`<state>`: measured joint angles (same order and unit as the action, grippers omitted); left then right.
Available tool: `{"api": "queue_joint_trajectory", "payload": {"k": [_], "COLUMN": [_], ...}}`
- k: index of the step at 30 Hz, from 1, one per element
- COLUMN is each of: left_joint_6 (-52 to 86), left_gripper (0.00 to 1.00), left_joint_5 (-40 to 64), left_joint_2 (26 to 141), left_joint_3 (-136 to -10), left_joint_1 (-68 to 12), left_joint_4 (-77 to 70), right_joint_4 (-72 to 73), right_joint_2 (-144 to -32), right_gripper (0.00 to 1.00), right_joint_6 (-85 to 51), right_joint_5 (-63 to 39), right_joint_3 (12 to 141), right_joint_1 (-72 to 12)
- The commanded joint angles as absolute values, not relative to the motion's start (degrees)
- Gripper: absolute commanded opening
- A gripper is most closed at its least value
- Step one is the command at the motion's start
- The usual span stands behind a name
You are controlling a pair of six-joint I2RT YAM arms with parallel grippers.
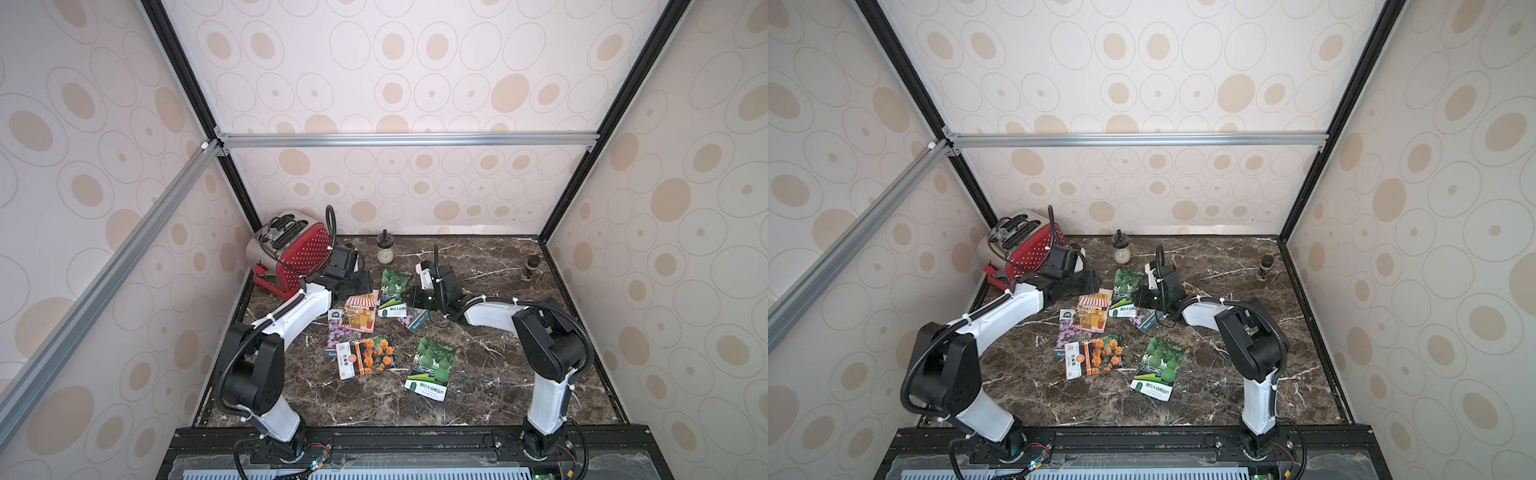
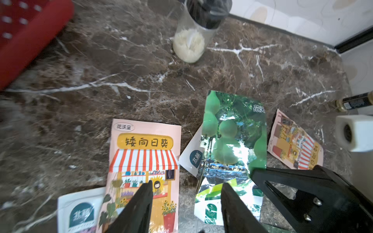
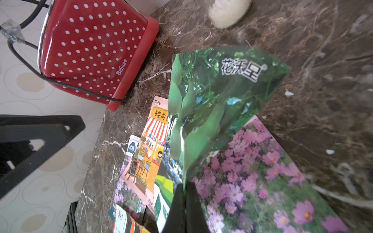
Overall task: Arrange the seed packets in a row
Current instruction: Pick up the seed packet from the center of the board, then move the seed packets from the center of the board.
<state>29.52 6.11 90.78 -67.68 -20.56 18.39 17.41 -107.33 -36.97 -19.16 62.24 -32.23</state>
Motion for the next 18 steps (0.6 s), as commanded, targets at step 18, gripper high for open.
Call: {"api": "queue_joint_trajectory", "payload": {"k": [18], "left_joint_6": [33.0], "left_gripper": [0.72], "left_joint_5": [-2.1], "left_joint_2": [93.2], "left_joint_3": [-51.8], "left_joint_1": [-20.1], "left_joint_4": [22.5], "right_joint_4": [-3.1], "right_joint_2": [-76.8], "right_gripper": [0.00], "right_joint_6": [-27.5], "right_joint_5": [-21.1], "right_joint_3": [51.2], "right_joint_1": [-27.3]}}
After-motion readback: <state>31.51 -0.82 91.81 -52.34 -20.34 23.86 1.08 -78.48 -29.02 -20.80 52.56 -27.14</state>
